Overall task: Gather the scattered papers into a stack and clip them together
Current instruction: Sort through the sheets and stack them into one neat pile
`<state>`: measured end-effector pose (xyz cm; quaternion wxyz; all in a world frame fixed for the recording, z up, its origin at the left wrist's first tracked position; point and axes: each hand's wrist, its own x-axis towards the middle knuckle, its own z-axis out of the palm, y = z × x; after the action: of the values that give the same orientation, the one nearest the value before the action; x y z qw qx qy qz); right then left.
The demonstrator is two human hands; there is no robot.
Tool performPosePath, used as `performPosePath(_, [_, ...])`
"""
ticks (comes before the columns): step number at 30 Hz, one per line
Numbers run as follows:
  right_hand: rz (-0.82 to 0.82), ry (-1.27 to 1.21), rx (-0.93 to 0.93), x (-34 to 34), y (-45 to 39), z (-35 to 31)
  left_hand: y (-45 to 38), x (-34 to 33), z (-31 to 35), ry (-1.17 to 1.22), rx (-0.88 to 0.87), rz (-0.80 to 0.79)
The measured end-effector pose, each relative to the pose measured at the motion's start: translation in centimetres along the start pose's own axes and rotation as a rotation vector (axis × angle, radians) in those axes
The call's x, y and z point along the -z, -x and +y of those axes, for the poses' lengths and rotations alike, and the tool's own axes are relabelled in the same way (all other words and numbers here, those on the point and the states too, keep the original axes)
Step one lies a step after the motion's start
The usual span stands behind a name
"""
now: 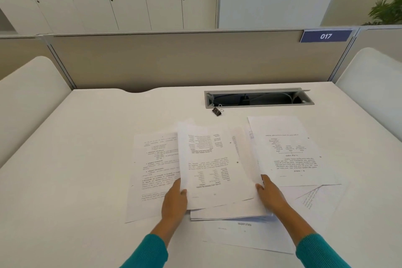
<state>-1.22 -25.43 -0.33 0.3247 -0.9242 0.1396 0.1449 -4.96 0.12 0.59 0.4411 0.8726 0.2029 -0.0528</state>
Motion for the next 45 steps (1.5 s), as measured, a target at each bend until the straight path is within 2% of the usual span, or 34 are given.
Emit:
performPosePath(7, [0.017,-0.131,0.002,0.3,0.5,-0.2,0.5,-1.2,0.1,-0.264,-0.091,-0.013])
performPosePath(11, [-0.022,-0.165,0.032,0.8,0.8,-0.4,0.6,-1.3,0.2,-0.308,-0.117,-0.043])
performPosePath(13, [-0.002,-0.220,0.033,1.2,0.7,-0.5,0.2,-1.1,0.3,-0.265,-0.113,-0.063])
performPosePath(16, [0.038,-0.462,0.054,2.2,1.2,-1.0,-0.5,-0.4,0.8,-0.102,-0.085,-0.070])
performPosePath(19, [-0.006,-0.688,0.133,2.9,2.1,-1.7,-0.7,0.4,1.9,0.039,-0.072,-0.062])
performPosePath(22, [-0.054,-0.809,0.231,3.1,2.6,-2.3,-0.5,1.5,3.4,0.175,-0.126,-0.008])
performPosePath(26, [-0.044,-0.762,0.325,3.4,2.9,-3.4,-0.3,2.9,5.6,0.322,-0.192,0.108])
performPosePath(34, [0.095,-0.711,0.440,4.3,2.9,-6.0,1.1,2.8,8.1,0.503,-0.327,0.181])
performPosePath(38, [0.098,-0.649,0.443,3.8,2.8,-5.9,1.3,2.3,7.6,0.515,-0.300,0.120])
performPosePath(42, [0.090,-0.631,0.373,1.7,2.9,-4.7,1.3,1.3,6.5,0.429,-0.237,0.027])
performPosePath(45, [0.105,-0.626,0.308,0.8,2.6,-4.1,0.8,1.2,5.8,0.410,-0.208,0.037])
